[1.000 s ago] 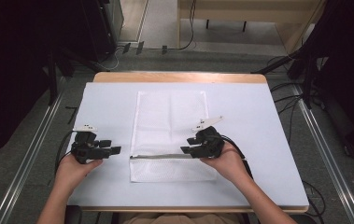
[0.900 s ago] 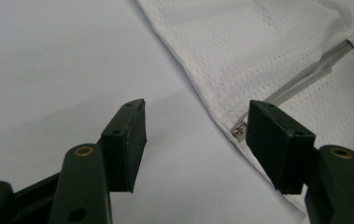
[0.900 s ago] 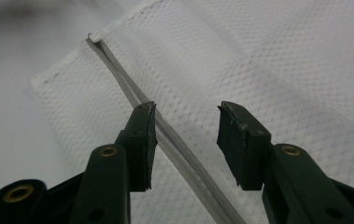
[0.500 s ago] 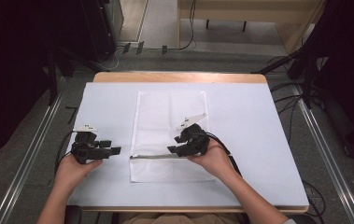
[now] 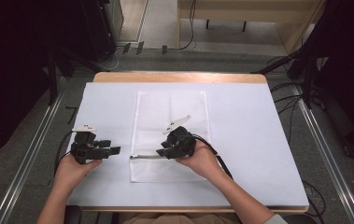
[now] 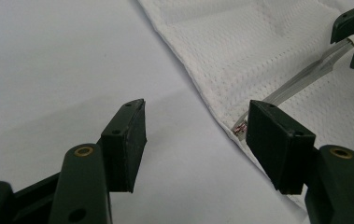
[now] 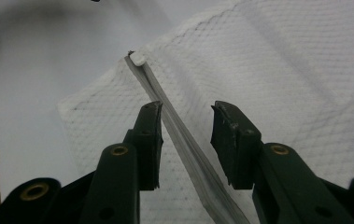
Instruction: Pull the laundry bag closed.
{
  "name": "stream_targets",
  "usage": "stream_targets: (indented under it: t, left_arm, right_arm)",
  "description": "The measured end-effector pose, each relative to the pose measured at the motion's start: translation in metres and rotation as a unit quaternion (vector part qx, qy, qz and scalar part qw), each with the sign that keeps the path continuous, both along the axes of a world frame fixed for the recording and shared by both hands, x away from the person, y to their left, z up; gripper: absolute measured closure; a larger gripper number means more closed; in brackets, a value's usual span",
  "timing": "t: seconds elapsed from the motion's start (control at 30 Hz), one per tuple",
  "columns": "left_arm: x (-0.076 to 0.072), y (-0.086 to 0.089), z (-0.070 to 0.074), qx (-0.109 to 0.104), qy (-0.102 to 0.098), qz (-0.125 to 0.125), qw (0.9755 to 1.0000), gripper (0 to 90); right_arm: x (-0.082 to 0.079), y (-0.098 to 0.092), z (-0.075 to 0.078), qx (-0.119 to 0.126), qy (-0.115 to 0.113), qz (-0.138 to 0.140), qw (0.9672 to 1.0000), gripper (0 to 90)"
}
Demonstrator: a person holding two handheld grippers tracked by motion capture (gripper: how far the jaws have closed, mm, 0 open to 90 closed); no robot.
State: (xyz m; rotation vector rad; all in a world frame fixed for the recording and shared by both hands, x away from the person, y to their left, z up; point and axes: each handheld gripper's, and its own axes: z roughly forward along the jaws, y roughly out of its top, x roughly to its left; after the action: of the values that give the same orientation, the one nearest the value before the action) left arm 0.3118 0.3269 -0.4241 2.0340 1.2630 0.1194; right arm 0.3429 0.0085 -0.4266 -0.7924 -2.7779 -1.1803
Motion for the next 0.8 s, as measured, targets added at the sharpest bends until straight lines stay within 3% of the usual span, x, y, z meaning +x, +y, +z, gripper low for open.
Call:
stream_targets:
  t: [0.3,0.43,0.8]
  left_arm:
    - [0.000,0.000,0.000,0.002,-0.001,-0.001,1.0000,38.8]
    - [0.000,0.000,0.000,0.003,-0.001,-0.001,1.0000,38.9]
    - [0.000,0.000,-0.001,0.001,-0.001,-0.002,1.0000,38.8]
  right_arm:
    - [0.000,0.020,-0.005,0.005,0.011,0.011,0.9999,69.3]
    - [0.000,0.028,-0.007,0.013,0.030,0.016,0.9993,70.6]
    - [0.000,0.054,-0.021,0.010,0.042,0.032,0.9986,75.1]
